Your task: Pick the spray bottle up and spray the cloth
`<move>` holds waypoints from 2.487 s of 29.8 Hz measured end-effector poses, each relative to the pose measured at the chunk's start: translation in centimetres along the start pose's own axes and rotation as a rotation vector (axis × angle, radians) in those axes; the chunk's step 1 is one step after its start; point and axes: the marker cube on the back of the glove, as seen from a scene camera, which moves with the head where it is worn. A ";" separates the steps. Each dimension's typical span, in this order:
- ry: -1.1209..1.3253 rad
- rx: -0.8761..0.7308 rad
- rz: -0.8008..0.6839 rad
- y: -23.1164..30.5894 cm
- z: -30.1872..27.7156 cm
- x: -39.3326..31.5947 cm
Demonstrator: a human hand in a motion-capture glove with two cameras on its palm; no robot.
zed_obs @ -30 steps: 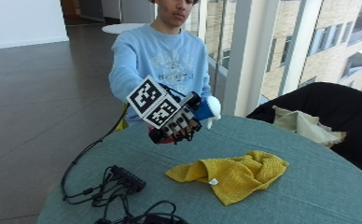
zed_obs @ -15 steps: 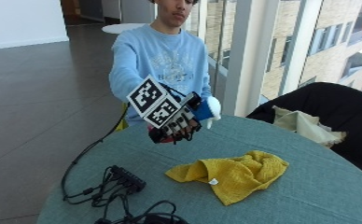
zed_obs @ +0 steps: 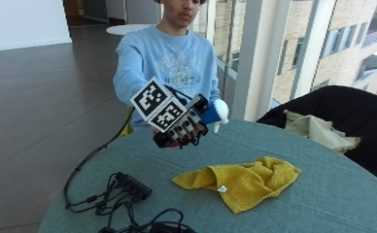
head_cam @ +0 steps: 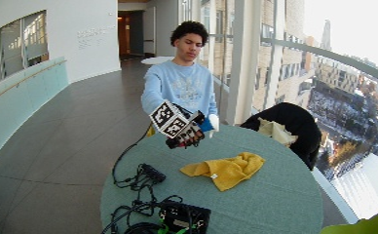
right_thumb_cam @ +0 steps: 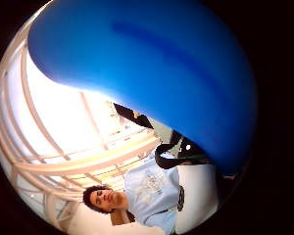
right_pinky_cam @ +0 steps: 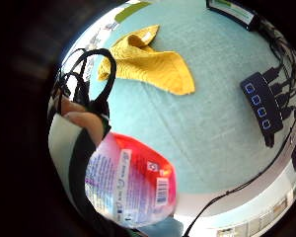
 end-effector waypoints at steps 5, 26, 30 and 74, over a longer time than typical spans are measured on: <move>0.004 -0.005 -0.001 0.0 0.3 0.0; 0.020 -0.022 0.003 -0.3 0.7 -0.5; 0.023 -0.028 0.003 -0.4 1.1 -0.7; -0.419 0.224 -0.874 -1.5 23.6 -23.5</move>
